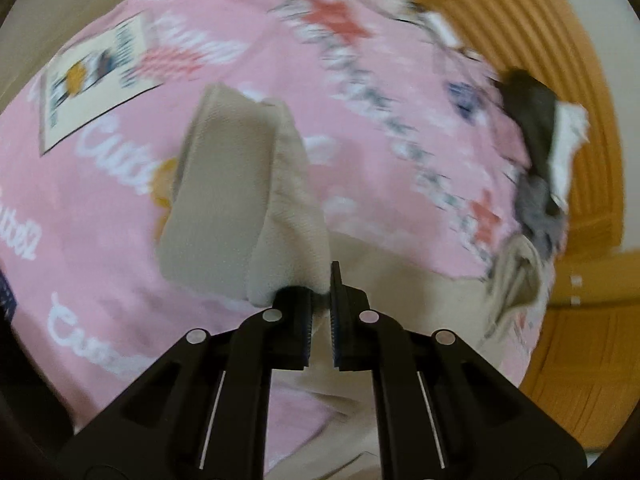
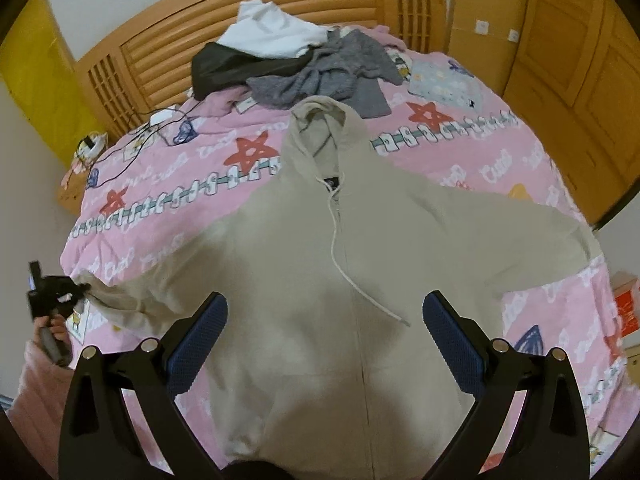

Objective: Fold large clothes

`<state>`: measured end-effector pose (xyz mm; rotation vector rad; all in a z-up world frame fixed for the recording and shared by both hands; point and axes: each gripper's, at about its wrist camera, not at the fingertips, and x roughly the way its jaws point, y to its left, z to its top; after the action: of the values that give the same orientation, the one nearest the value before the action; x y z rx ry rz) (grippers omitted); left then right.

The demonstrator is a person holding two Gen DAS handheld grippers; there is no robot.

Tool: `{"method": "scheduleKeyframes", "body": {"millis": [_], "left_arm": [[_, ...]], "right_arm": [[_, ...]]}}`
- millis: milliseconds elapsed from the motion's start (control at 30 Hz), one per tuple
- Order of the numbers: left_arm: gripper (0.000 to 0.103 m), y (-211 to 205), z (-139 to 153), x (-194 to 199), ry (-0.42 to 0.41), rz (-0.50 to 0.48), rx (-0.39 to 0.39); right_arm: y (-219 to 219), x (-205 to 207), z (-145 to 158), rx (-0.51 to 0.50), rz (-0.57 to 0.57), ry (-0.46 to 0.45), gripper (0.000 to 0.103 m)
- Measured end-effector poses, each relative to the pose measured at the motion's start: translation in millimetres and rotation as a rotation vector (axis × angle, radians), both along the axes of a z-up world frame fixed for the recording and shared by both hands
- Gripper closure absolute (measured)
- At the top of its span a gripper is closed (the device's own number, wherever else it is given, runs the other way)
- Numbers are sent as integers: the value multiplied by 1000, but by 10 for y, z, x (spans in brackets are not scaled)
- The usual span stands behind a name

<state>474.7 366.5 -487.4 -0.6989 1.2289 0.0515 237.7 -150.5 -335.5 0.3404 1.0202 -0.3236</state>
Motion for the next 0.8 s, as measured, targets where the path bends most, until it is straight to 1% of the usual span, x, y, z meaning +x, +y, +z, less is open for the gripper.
{"method": "scheduleKeyframes", "body": {"millis": [100, 167, 233, 267, 300, 333, 400, 433, 467, 500, 567, 633, 667, 700, 767, 800], "left_arm": [[97, -463, 202, -35, -68, -79, -1], [97, -863, 324, -55, -123, -143, -21], [97, -1167, 379, -159, -158, -188, -44], [97, -1367, 418, -204, -183, -221, -63], [97, -1566, 454, -255, -207, -258, -77], [97, -1721, 478, -308, -222, -284, -84], [97, -2150, 537, -438, -260, -356, -121], [97, -2292, 563, -500, -271, -381, -137], [97, -2505, 594, -561, -287, -416, -161], [97, -2714, 618, -620, -300, -456, -181], [97, -3022, 644, -734, -321, -509, -206], [97, -3354, 642, -839, -329, -571, -237], [97, -3460, 615, -873, -331, -596, -254], [97, -3625, 599, -924, -334, -631, -268], [97, -3883, 556, -1029, -339, -672, -280], [97, -4023, 527, -1080, -337, -694, -289]], "right_arm": [[-169, -1, -307, 45, -1, -49, 8], [-300, 52, -655, 75, 18, -108, 8], [-398, 148, -1026, 78, 29, -133, 13], [-459, 223, -1269, 90, 34, -134, 28], [-522, 311, -1522, 112, 41, -126, 46], [-565, 385, -1700, 134, 45, -112, 52], [-687, 530, -2119, 198, 37, -72, 70], [-773, 600, -2389, 238, 17, -56, 73], [-817, 646, -2535, 246, 3, -33, 77], [-874, 683, -2695, 254, -10, -12, 84], [-936, 696, -2900, 241, -30, 32, 90], [-1020, 654, -3072, 211, -57, 64, 92], [-1079, 627, -3147, 211, -68, 73, 98], [-1132, 614, -3194, 227, -68, 73, 102], [-1222, 574, -3284, 266, -52, 58, 103], [-1238, 561, -3282, 275, -42, 52, 103]]}}
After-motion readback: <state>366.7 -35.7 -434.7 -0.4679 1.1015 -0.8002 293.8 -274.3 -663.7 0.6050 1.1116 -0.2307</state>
